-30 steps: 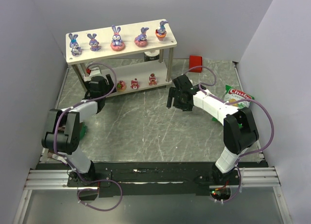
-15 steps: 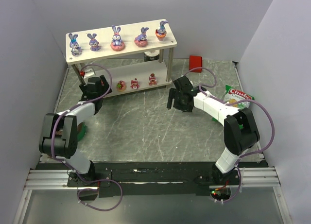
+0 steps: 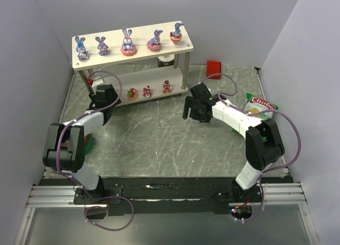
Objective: Place and organize the plastic toys onto the shelf
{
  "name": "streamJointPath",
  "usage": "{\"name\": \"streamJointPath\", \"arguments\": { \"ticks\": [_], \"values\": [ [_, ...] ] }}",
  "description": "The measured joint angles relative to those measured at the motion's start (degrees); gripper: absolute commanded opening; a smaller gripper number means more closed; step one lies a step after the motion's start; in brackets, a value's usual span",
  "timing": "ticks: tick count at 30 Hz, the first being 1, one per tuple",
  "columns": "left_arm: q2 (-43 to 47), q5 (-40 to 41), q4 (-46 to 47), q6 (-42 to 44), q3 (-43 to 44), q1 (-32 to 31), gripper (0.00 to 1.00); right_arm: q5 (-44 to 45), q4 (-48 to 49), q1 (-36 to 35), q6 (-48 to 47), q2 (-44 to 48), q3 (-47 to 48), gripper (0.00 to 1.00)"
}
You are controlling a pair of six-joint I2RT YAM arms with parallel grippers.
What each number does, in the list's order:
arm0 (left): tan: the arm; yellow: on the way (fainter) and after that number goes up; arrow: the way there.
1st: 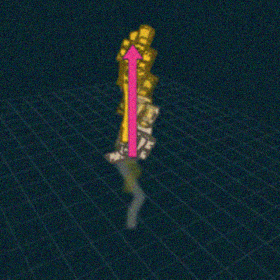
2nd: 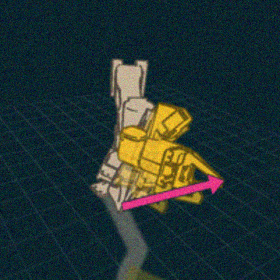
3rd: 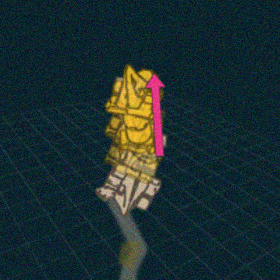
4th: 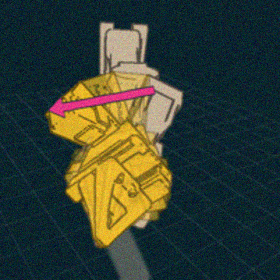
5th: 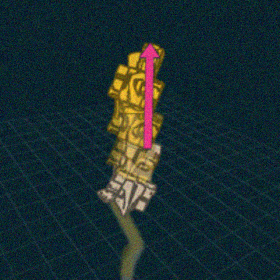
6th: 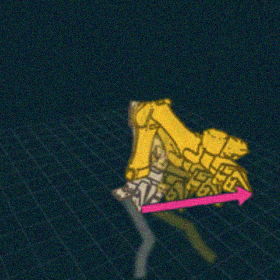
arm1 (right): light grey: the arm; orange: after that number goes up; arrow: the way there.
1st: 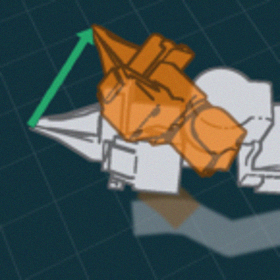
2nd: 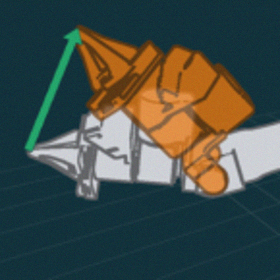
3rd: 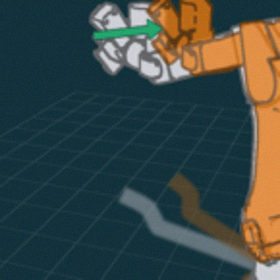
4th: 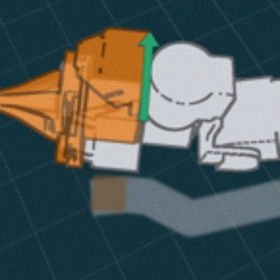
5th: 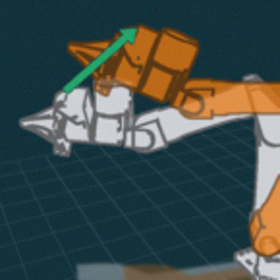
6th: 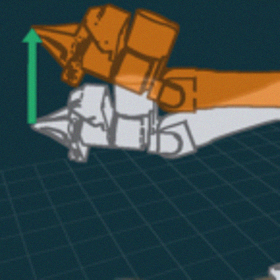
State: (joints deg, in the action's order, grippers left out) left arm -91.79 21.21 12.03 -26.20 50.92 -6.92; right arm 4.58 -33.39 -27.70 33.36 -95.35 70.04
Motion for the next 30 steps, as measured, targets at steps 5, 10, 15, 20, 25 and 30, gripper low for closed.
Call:
{"name": "streamJointPath", "arguments": {
  "ticks": [5, 10, 15, 20, 25, 30],
  "values": [
    [-1.66, -0.57, -0.57, 0.02, 1.09, 0.0, 0.7, 0.0, -0.02, 0.0, -0.02, 0.0, 0.0, 0.88],
    [-2.34, -0.85, -0.72, 0.2, 1.55, 0.0, 0.69, 0.02, -0.02, 0.0, -0.22, 0.0, 0.0, 0.88],
    [-2.45, -0.79, -0.72, 0.22, 1.64, 0.0, 0.64, 0.02, -0.02, 0.0, -0.24, 0.0, 0.0, 0.88],
    [-2.45, -0.42, -0.74, 0.0, 1.64, 0.0, 0.6, 0.02, -0.02, 0.02, -0.28, 0.0, 0.02, 0.88],
    [-2.45, -0.28, -0.72, -0.07, 1.62, 0.11, 0.57, -0.02, 0.0, 0.02, -0.44, 0.0, 0.04, 0.88],
    [-2.43, -0.22, -0.72, -0.09, 1.53, 0.24, 0.56, -0.17, 0.0, 0.0, -0.44, -0.02, 0.04, 0.88]
  ]
}}
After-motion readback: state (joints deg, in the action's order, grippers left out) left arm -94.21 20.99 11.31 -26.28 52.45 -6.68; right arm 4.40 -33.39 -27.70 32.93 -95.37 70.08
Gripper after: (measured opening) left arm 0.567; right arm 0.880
